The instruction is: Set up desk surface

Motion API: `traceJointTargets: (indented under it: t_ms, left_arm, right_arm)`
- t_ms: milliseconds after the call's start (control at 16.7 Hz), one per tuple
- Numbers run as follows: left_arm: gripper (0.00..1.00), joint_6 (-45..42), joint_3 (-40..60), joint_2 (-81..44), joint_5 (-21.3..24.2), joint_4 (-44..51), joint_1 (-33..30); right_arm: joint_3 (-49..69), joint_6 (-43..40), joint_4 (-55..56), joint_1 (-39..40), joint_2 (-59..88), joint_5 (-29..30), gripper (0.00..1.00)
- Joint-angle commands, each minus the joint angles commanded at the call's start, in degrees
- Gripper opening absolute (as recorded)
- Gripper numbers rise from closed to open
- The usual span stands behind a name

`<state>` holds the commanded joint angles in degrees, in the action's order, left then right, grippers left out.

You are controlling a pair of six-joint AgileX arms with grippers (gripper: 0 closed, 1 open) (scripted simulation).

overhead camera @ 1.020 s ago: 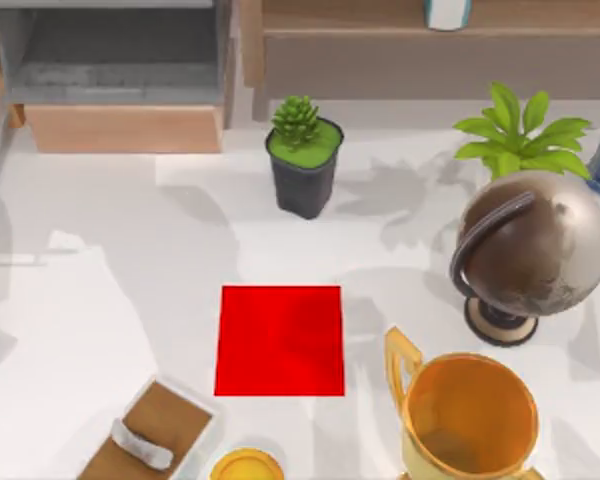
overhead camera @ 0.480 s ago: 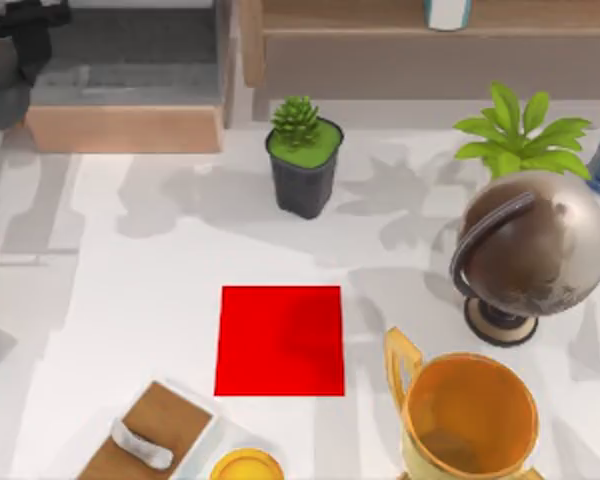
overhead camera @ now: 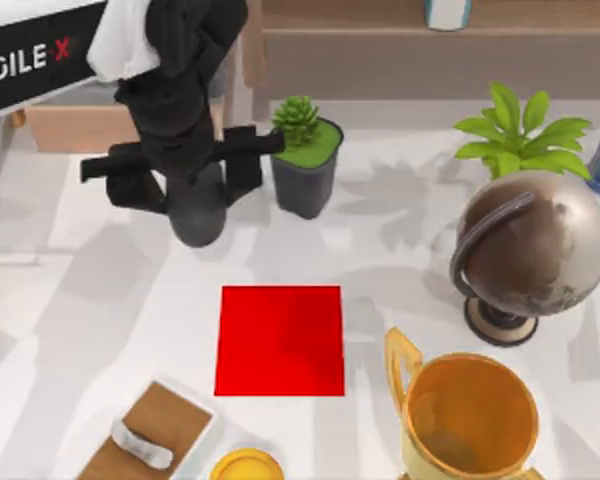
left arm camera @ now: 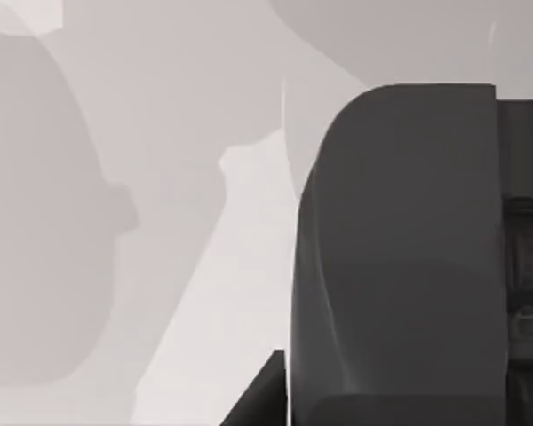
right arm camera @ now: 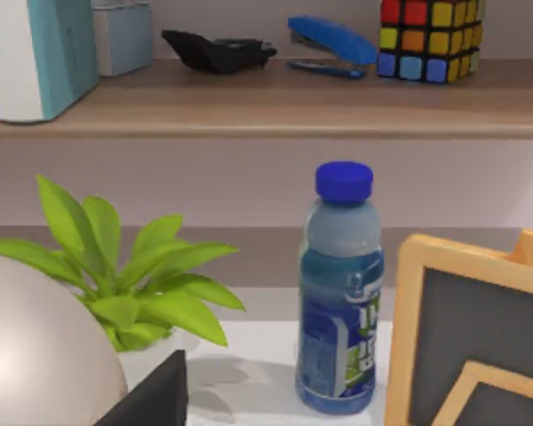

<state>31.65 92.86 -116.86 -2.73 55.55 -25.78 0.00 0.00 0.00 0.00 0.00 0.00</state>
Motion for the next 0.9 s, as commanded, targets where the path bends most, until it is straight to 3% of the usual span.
traceJointTargets:
  t_ms: [420, 900]
  left_arm:
    - [0.0, 9.3, -11.8, 1.0, -1.0, -5.4, -15.0]
    - [0.0, 10.1, -12.9, 0.8, -1.1, -5.8, -16.3]
  right_arm:
    - [0.0, 0.0, 0.0, 0.0, 0.0, 0.0, 1.0]
    - [0.0, 0.0, 0.0, 0.0, 0.0, 0.0, 1.0]
